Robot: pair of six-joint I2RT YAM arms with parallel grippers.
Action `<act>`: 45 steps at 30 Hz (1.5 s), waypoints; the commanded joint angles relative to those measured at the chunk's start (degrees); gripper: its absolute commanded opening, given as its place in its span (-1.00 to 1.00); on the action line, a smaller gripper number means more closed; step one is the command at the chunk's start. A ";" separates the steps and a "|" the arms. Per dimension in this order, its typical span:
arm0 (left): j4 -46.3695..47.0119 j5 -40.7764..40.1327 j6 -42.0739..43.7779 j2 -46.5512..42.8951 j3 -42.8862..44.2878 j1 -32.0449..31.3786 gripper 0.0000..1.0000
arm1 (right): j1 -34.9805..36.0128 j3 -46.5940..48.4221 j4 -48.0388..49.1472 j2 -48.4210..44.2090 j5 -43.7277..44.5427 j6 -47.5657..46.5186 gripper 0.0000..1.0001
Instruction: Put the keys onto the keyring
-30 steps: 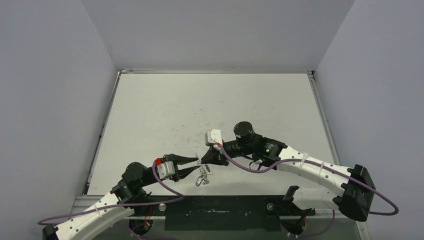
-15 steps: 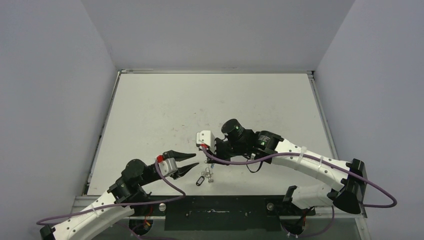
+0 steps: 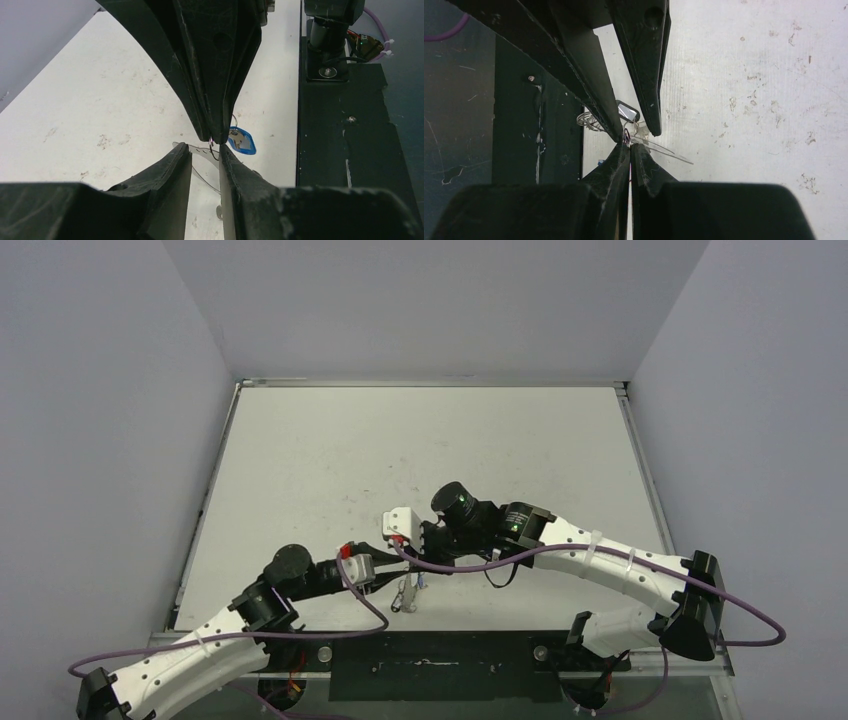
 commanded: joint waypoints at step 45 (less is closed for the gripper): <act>28.80 1.81 -6.58 -4.01 -10.26 -0.11 -1.00 | -8.35 -15.51 27.97 -11.83 -17.40 1.48 -0.31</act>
